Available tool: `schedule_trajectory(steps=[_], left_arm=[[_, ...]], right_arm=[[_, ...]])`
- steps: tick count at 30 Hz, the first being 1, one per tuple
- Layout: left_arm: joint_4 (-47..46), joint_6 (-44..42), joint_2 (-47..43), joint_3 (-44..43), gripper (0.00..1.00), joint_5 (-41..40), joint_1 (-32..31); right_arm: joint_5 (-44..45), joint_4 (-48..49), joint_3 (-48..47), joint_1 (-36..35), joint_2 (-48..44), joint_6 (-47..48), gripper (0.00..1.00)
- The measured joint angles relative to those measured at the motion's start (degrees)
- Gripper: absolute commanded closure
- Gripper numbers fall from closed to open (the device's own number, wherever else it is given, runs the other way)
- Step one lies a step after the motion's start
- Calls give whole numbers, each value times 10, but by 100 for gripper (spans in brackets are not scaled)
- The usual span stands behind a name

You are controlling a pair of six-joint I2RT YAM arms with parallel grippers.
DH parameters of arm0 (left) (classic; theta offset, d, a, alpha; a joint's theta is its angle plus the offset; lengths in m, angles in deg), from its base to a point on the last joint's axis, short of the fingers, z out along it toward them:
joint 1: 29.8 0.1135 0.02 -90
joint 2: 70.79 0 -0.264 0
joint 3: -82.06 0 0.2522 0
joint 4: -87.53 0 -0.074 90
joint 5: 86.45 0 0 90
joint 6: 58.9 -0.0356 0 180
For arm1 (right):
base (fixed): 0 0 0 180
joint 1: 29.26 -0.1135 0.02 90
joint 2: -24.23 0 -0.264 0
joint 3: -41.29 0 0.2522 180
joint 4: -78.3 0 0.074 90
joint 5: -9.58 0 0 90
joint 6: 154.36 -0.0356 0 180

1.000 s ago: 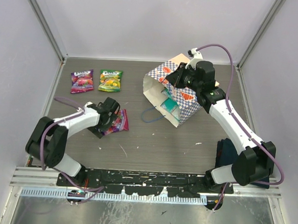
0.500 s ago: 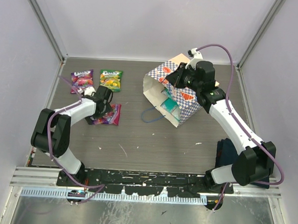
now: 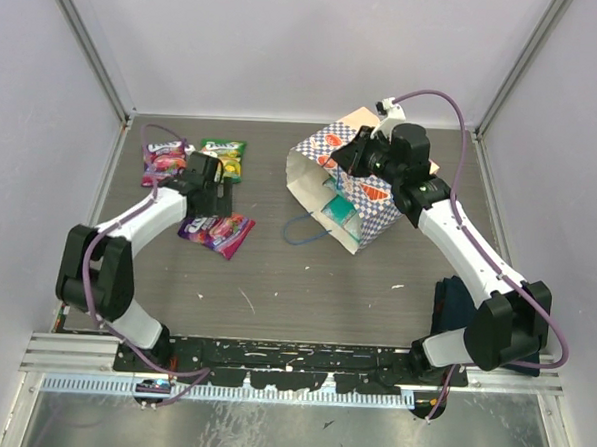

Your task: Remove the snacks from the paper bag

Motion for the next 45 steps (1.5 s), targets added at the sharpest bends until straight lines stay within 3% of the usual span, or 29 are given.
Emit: schedule_trajectory(steps=[6, 13, 16, 21, 30, 45], left_arm=[[11, 49, -76, -7, 2, 1, -4], [-31, 240, -114, 63, 2, 2, -48], [-50, 319, -107, 99, 2, 6, -65], [-52, 381, -53, 87, 2, -6, -66], [-34, 364, -26, 83, 2, -1, -50], [95, 198, -125, 119, 2, -21, 17]], right_arm=[[-3, 4, 0, 0, 3, 0, 87], [-7, 5, 0, 1, 11, 0, 87], [-12, 7, 0, 1, 11, 0, 87], [-19, 9, 0, 1, 11, 0, 87], [-21, 8, 0, 1, 11, 1, 87], [-29, 9, 0, 1, 11, 0, 87]])
